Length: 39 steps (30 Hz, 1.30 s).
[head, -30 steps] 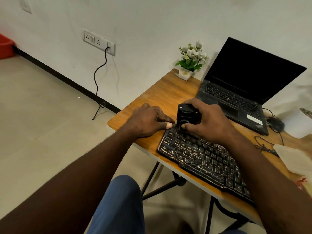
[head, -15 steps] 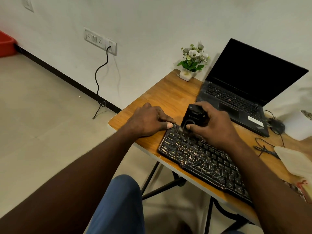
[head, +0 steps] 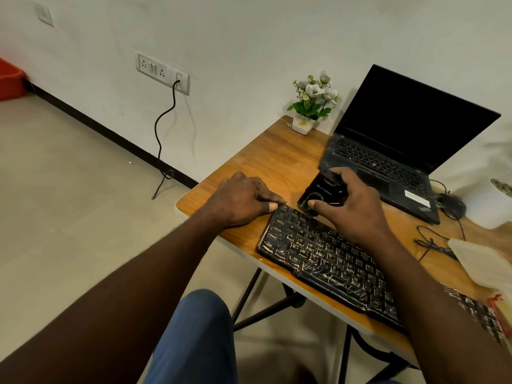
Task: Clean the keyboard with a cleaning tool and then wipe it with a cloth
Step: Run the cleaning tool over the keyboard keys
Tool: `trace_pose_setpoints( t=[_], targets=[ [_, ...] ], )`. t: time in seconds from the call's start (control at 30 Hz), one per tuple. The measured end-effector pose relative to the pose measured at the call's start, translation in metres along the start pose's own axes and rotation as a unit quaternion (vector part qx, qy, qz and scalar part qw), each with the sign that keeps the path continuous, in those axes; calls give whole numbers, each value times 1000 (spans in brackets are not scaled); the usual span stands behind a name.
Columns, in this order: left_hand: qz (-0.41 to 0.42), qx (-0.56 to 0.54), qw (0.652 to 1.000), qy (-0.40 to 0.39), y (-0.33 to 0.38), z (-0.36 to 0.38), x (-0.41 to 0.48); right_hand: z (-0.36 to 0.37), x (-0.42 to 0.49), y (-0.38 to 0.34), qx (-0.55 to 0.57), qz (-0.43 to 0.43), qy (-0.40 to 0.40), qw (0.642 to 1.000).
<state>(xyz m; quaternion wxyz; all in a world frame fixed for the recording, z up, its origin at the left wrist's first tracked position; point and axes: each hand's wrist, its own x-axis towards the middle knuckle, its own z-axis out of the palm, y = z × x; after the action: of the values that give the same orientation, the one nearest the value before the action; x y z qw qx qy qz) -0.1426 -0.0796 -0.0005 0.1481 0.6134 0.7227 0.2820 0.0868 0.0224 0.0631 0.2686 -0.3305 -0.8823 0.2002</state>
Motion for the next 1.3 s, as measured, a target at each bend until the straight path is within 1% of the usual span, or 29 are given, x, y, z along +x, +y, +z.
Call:
trace_pose_setpoints(
  t=[0.03, 0.1, 0.17, 0.27, 0.37, 0.4, 0.5, 0.53, 0.63, 0.67, 0.7, 0.8, 0.83, 0.87, 0.97, 1.0, 1.1, 1.13, 1.17, 1.23, 1.27, 1.3],
  targets=[
    [-4, -2, 1000, -1, 1, -1, 0, 1, 0, -5, 20, -11, -9, 1000],
    [-17, -2, 1000, -9, 1, -1, 2, 4, -1, -19, 44, -36, -51, 997],
    [-27, 8, 999, -18, 3, -3, 2, 12, 1, -29, 32, -58, -78, 995],
    [-26, 15, 999, -22, 3, -3, 3, 18, 2, -38, 17, -70, -74, 995],
    [-39, 32, 999, -5, 2, -1, 6, 17, -3, -46, 32, -81, -130, 988],
    [-40, 38, 999, 3, 0, 0, 7, 18, -3, -47, 21, -84, -134, 987],
    [-31, 15, 999, -4, -1, 0, 8, 23, -1, -50, -41, -77, -77, 993],
    [-32, 10, 999, -6, -1, 0, 9, 23, 0, -51, -40, -74, -77, 994],
    [-38, 54, 998, -7, -5, 2, 10, 20, -2, -56, 25, -68, -163, 984],
    [-37, 61, 997, -7, -6, 2, 11, 19, -2, -57, 29, -70, -175, 982],
    [-39, 55, 998, -7, -7, 3, 11, 19, -1, -57, 17, -68, -163, 984],
    [-44, 10, 999, 4, -5, 3, 11, 23, 2, -53, -35, -55, -91, 994],
    [-42, 15, 999, 3, -5, 3, 11, 23, 1, -53, -35, -57, -91, 994],
    [-43, 26, 999, -2, -6, 3, 12, 24, -1, -54, -22, -62, -109, 992],
    [-44, 77, 996, -23, -8, 5, 13, 21, -4, -60, 34, -68, -189, 979],
    [-40, 75, 996, -20, -8, 4, 13, 21, -3, -60, 32, -69, -188, 979],
    [-35, 34, 999, -8, -4, 1, 10, 22, 1, -55, -26, -71, -121, 990],
    [-35, 29, 999, -8, -2, 0, 9, 22, 0, -55, -34, -74, -112, 990],
    [-33, 44, 998, -11, -1, -1, 8, 23, -3, -56, -33, -79, -121, 989],
    [-26, 83, 996, -24, 0, -4, 8, 21, -9, -62, 1, -89, -179, 980],
    [-26, 85, 995, -33, -1, -4, 9, 20, -11, -66, 26, -93, -210, 973],
    [-28, 77, 996, -38, -1, -4, 9, 19, -12, -68, 42, -98, -225, 969]
  ],
)
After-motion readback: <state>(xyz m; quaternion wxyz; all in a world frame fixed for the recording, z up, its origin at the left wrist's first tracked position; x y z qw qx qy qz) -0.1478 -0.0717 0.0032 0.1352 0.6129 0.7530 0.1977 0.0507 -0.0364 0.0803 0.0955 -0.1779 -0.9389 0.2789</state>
